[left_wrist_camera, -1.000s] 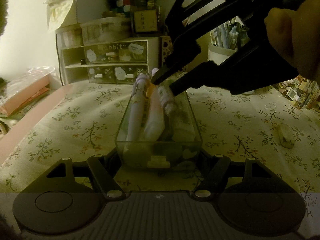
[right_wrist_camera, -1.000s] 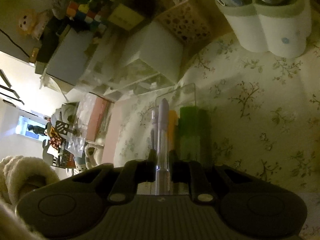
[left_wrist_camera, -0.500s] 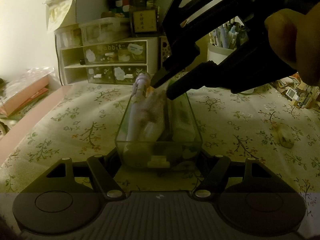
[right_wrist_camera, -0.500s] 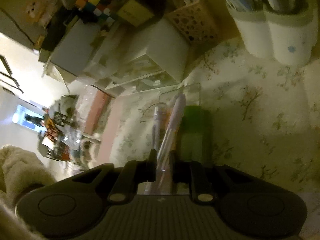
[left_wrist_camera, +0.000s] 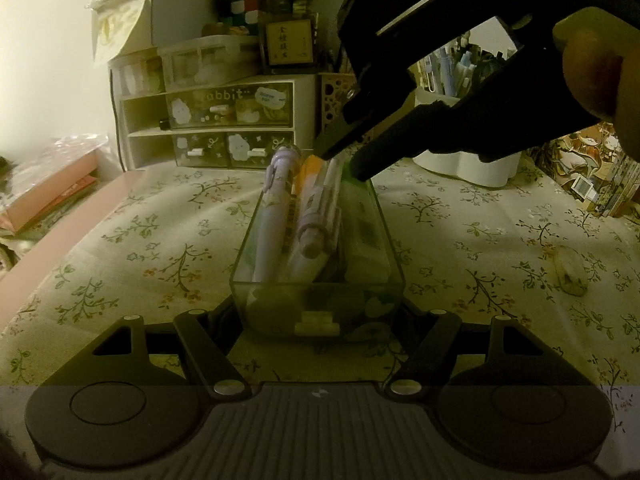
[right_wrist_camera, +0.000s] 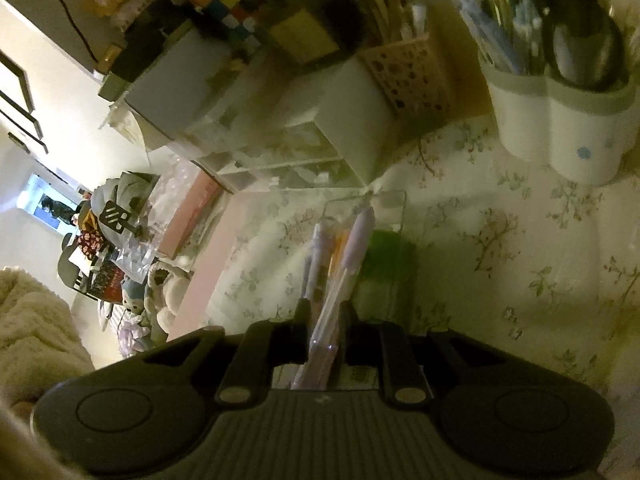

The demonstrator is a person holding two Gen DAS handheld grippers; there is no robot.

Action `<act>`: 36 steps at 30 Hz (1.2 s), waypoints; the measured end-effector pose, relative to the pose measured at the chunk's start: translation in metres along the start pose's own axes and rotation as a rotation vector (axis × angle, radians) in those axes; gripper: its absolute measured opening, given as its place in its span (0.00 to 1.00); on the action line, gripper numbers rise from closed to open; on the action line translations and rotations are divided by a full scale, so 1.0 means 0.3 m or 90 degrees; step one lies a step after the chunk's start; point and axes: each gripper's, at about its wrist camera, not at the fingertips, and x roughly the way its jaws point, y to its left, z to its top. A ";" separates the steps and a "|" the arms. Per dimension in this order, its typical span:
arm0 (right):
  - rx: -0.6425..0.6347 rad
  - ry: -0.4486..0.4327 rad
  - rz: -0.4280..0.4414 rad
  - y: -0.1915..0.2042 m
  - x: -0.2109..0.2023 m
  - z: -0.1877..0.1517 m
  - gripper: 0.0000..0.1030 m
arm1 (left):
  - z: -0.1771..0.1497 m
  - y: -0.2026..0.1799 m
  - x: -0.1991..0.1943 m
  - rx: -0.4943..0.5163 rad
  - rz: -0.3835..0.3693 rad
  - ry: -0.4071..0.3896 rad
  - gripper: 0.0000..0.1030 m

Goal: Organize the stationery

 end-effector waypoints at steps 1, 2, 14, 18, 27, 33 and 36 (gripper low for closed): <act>0.000 -0.001 0.001 -0.001 -0.001 0.001 0.15 | 0.000 -0.001 0.001 0.000 0.000 0.000 0.70; 0.000 -0.002 0.004 -0.004 -0.002 0.001 0.15 | 0.000 0.000 0.000 0.000 0.000 0.000 0.70; 0.015 -0.084 -0.044 -0.105 -0.157 -0.048 0.22 | 0.001 -0.001 0.001 0.000 -0.001 0.000 0.70; 0.051 -0.116 -0.094 -0.202 -0.234 -0.075 0.22 | 0.001 -0.001 0.001 0.000 0.000 0.000 0.70; 0.006 -0.096 -0.078 -0.152 -0.177 -0.071 0.22 | 0.006 -0.005 0.005 0.002 -0.002 -0.001 0.70; -0.121 -0.065 -0.033 0.029 -0.061 -0.026 0.22 | 0.006 -0.005 0.005 0.002 -0.002 -0.001 0.70; -0.152 -0.036 -0.031 0.067 0.004 -0.010 0.22 | 0.006 -0.006 0.005 0.002 -0.002 -0.001 0.70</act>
